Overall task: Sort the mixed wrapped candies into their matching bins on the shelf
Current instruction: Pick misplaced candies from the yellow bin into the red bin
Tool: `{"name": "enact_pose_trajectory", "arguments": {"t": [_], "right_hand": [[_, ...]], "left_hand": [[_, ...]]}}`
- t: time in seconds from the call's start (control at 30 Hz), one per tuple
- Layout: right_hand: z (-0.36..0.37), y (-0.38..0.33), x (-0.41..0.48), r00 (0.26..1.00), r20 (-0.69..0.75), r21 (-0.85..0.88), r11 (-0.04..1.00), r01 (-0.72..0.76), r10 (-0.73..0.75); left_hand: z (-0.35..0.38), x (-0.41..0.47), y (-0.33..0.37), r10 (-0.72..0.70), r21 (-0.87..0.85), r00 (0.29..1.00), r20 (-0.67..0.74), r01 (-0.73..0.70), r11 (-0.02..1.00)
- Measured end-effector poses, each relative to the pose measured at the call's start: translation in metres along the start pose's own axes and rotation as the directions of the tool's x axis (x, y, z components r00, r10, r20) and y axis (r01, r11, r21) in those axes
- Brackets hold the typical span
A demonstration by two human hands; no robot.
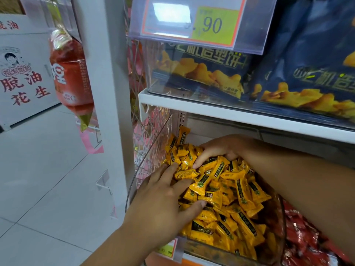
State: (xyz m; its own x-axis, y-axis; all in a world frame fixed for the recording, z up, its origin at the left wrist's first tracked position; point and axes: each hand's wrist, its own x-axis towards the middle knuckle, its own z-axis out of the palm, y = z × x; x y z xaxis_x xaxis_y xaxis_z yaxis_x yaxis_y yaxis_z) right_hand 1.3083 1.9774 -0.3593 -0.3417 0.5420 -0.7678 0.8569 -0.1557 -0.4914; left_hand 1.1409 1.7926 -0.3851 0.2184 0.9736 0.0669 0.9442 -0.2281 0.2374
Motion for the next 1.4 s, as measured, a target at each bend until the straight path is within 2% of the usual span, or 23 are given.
{"name": "enact_pose_trajectory", "arguments": {"t": [0.07, 0.37, 0.53, 0.67, 0.8, 0.87, 1.07, 1.17, 1.27, 1.4], "right_hand": [[0.000, 0.002, -0.003, 0.997, 0.077, 0.036, 0.999, 0.021, -0.023], [0.003, 0.001, -0.009, 0.989, 0.125, 0.049, 0.996, 0.073, -0.078], [0.003, 0.000, -0.010, 0.983, 0.078, 0.004, 0.986, 0.168, -0.167], [0.003, 0.000, -0.019, 0.953, -0.045, -0.013, 0.954, 0.300, -0.300], [-0.003, 0.004, -0.014, 0.924, -0.101, 0.175, 0.908, 0.381, -0.369], [-0.004, 0.002, -0.018, 0.895, -0.127, 0.274, 0.852, 0.446, -0.427], [-0.008, -0.002, -0.028, 0.838, -0.245, 0.361, 0.756, 0.546, -0.488], [-0.005, -0.003, -0.029, 0.846, -0.215, 0.360, 0.765, 0.534, -0.489], [-0.002, -0.005, -0.033, 0.845, -0.100, 0.326, 0.786, 0.526, -0.525], [0.006, -0.002, -0.038, 0.878, 0.034, 0.249, 0.855, 0.455, -0.478]], "left_hand": [[0.000, 0.000, 0.001, -0.002, -0.005, 1.000, -0.006, 0.002, 1.000], [0.002, -0.001, -0.001, 0.001, -0.018, 1.000, -0.028, -0.001, 1.000], [0.002, 0.000, -0.002, 0.003, -0.032, 1.000, -0.022, -0.004, 0.999], [0.003, 0.000, -0.002, 0.003, -0.033, 1.000, -0.025, -0.003, 0.999], [0.002, -0.002, -0.001, -0.004, -0.024, 1.000, -0.024, 0.004, 1.000], [0.002, -0.002, -0.001, -0.004, -0.020, 1.000, -0.025, 0.004, 1.000], [0.005, -0.001, -0.002, -0.002, -0.041, 0.999, -0.037, 0.001, 0.999], [0.007, 0.000, -0.003, -0.001, -0.047, 0.999, -0.049, -0.001, 0.999], [0.007, 0.000, -0.003, 0.007, -0.054, 0.998, -0.058, -0.010, 0.998], [0.007, 0.000, -0.004, -0.010, -0.135, 0.991, -0.136, -0.008, 0.991]]}}
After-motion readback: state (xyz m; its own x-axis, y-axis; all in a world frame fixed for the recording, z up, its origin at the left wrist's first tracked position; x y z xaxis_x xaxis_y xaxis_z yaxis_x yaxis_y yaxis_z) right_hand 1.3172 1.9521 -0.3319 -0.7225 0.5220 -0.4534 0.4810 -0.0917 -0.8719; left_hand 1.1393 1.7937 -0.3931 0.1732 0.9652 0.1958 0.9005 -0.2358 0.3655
